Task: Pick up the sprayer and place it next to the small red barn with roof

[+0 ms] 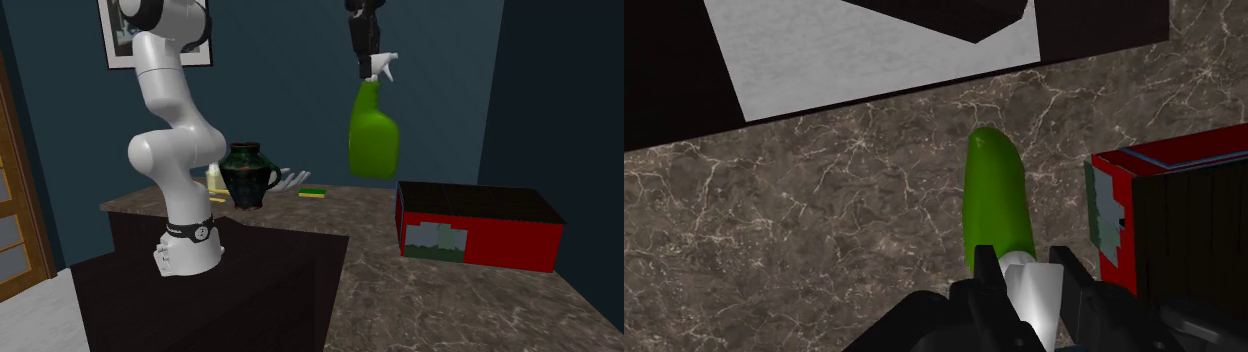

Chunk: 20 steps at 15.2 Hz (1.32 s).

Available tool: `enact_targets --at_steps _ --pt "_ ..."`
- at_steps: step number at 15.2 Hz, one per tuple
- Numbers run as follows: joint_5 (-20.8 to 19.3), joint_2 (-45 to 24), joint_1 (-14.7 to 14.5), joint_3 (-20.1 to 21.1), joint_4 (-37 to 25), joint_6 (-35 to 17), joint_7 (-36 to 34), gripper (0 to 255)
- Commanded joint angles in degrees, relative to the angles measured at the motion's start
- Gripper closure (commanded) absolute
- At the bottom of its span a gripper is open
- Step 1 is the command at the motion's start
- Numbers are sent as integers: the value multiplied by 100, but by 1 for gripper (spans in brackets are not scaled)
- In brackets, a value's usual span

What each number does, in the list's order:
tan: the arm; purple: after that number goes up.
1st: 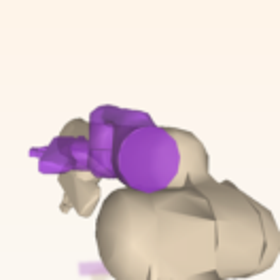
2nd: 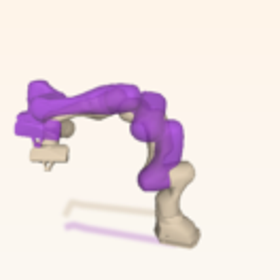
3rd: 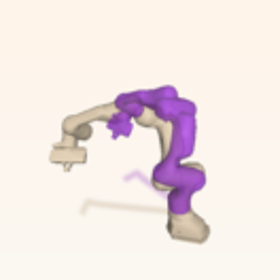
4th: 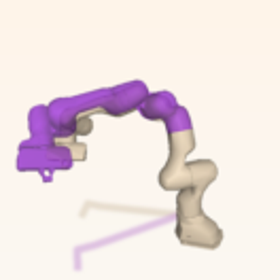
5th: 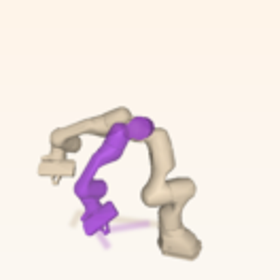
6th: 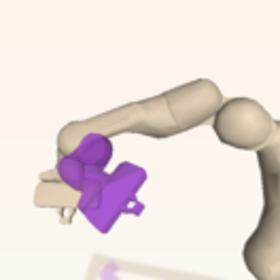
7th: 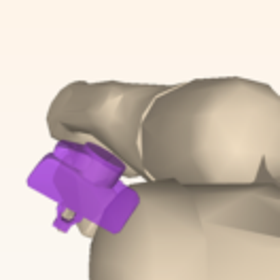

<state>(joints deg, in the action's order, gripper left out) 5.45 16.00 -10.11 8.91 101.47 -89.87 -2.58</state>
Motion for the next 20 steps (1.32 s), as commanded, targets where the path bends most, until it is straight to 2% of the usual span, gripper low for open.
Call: enact_targets --at_steps 1,11,20 --pt "39 66 -105 190 88 -48 -293 255" --pt "180 34 -579 1157 -29 -89 -1718 255" --pt "-6 -595 -993 2147 -714 -93 -3153 255"
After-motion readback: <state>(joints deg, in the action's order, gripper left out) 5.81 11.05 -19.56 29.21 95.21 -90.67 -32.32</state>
